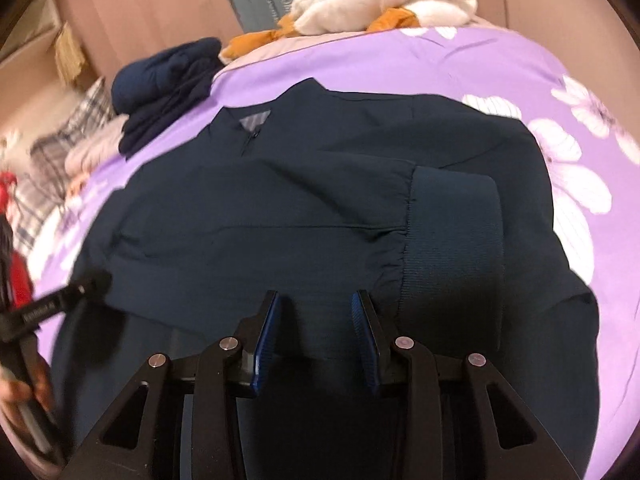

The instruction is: Fold large clothes

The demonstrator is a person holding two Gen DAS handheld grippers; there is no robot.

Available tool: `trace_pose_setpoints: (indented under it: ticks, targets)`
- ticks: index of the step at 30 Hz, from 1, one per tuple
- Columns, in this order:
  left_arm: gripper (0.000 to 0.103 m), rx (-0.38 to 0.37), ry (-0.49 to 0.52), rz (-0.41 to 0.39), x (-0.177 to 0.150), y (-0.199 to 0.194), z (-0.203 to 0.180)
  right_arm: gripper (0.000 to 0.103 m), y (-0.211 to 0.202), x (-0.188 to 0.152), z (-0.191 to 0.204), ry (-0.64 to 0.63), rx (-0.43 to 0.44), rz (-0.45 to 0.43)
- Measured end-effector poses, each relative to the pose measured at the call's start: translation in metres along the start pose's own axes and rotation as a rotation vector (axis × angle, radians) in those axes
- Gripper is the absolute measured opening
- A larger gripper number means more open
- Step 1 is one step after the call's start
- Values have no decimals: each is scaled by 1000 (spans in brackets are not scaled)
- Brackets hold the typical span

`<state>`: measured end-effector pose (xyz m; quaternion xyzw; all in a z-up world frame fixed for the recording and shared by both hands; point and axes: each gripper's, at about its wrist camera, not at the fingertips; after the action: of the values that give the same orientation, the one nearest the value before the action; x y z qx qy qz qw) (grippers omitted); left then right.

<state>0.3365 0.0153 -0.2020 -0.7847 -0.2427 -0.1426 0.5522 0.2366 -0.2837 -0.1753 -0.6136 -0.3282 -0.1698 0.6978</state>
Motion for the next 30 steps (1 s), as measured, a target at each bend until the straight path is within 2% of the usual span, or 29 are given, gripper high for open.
trace_pose_setpoints:
  ticks: [5,10,12,16,18,21,23,25,28,30]
  targets:
    - [40,-9,-33,19,2,1,5,36,1,-2,-5,13,24,6]
    - [42,-14,-80,37,-1,-16,10,36,-14,-9,-25,166,121,-11]
    - [55,10,-94,41,-7,-27,14,36,-26,-14,-30,208,147,-36]
    - [63,34,-131,25,-25,-55,32,37,-59,-25,-31,185,65,-70]
    - [76,20,-170,20,-36,-70,43,41,-77,-34,-30,169,50,-88]
    - [80,-16,-226,11,-56,-96,60,48,-98,-50,-26,165,46,-108]
    - [87,-22,-253,12,-73,-113,69,50,-108,-60,-23,165,48,-115]
    - [88,-26,-280,-1,-90,-130,79,55,-120,-75,-18,174,62,-111]
    - [93,-42,-322,-2,-113,-152,94,62,-125,-87,-15,198,84,-97]
    - [97,-35,-318,-3,-124,-164,99,62,-127,-94,-13,210,94,-82]
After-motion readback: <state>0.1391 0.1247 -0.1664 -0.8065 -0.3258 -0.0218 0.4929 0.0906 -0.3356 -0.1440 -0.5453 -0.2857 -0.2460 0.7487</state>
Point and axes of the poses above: each gripper's, at about its wrist camera, not at the fingertips, and y roughly the way its jaws point, z to its left, x to its top, and after that the axes turned 15 degrees about -y, right-handed
